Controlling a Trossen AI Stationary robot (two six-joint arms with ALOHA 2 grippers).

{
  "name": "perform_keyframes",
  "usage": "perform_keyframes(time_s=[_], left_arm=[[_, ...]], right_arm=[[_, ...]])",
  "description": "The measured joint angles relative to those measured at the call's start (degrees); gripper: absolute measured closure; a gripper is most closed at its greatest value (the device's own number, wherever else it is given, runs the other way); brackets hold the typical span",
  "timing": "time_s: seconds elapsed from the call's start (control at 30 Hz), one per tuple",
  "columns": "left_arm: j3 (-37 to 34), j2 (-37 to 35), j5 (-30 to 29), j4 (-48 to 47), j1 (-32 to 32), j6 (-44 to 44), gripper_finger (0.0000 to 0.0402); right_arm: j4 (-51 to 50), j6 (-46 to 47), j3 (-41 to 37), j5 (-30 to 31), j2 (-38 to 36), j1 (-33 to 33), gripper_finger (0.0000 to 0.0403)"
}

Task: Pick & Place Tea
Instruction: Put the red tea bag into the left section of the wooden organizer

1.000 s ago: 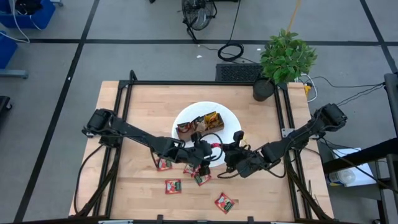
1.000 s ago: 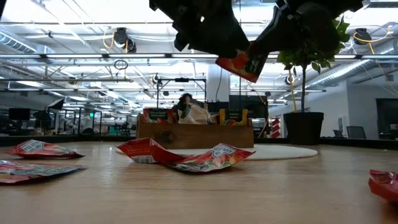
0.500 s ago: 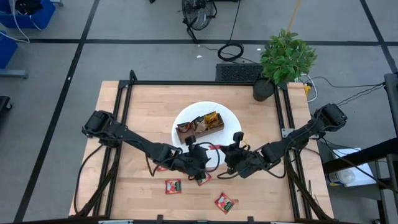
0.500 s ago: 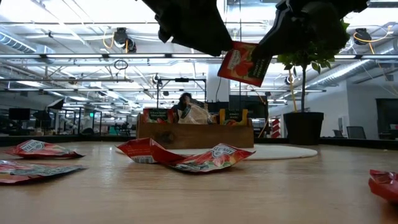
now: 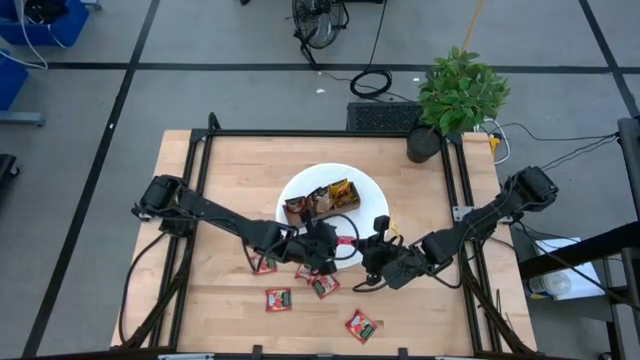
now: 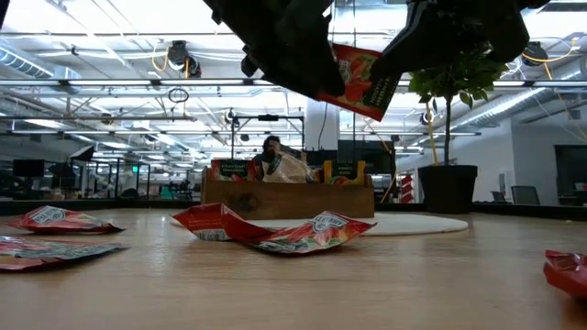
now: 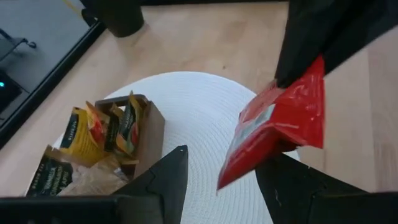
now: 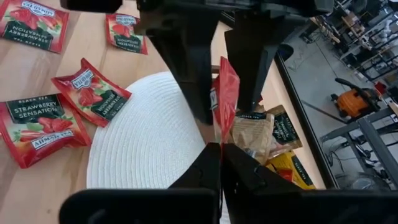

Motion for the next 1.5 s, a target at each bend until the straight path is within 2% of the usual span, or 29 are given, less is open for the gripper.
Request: perform_keyframes(time_s=[0.17, 0.27, 0.37, 0.53, 0.6, 0.67, 1.0, 1.13, 1.23, 1.33, 1.37, 1.5], left_arm=[[0.00, 0.15, 5.26, 1.79, 0.23, 3.88, 0.0216], [0.00, 0.90, 7.74, 4.33, 0.38, 6.83, 0.0228], [0.00, 0.92, 8.46, 5.21, 0.55, 8.45, 0.0266], [0.00, 0.88, 8.71, 4.46, 0.67, 8.75, 0.0367], [0.00, 0.88, 8.74, 4.11, 0.44, 8.91, 0.0383], [0.01, 0.88, 7.24, 2.90, 0.09, 8.33, 0.0380], [-0.04, -0.44, -9.27, -11.82, -5.41, -0.43, 0.0383], [-0.41, -0.87, -16.72, -11.45, -8.04, -2.02, 0.0383], [-3.18, -0.78, -21.90, -6.06, -9.65, 0.59, 0.0383], [-10.89, -3.20, -21.28, 6.50, -10.05, 5.15, 0.0383], [-14.04, -4.31, -18.83, 12.86, -9.58, 7.63, 0.0383], [-29.23, -10.69, -2.94, 43.07, -6.85, 17.58, 0.0383]], right_arm=[[-0.01, -0.02, 0.00, -0.11, 0.00, 0.00, 0.0403], [0.14, -0.01, 0.00, -2.24, 0.00, 0.00, 0.0403], [0.78, -0.02, 0.00, -3.09, 0.00, 0.00, 0.0403], [0.71, -0.28, 0.00, -2.83, 0.01, -0.04, 0.0403], [0.71, -0.34, 0.00, -2.81, 0.02, -0.02, 0.0403], [0.75, -0.31, 0.00, -2.91, 0.02, -0.03, 0.0403], [-2.71, 3.74, 0.03, -2.94, 0.02, -0.07, 0.0403], [-3.88, 5.73, 0.02, -2.83, 0.02, -0.37, 0.0403], [-4.09, 5.80, 0.02, -2.91, 0.02, -0.73, 0.0399], [-4.09, 6.06, 0.02, -2.92, 0.02, -1.30, 0.0392], [-4.09, 6.14, 0.02, -2.91, 0.02, -1.55, 0.0390], [-4.05, 5.96, 0.02, -2.93, 0.02, -2.70, 0.0383]])
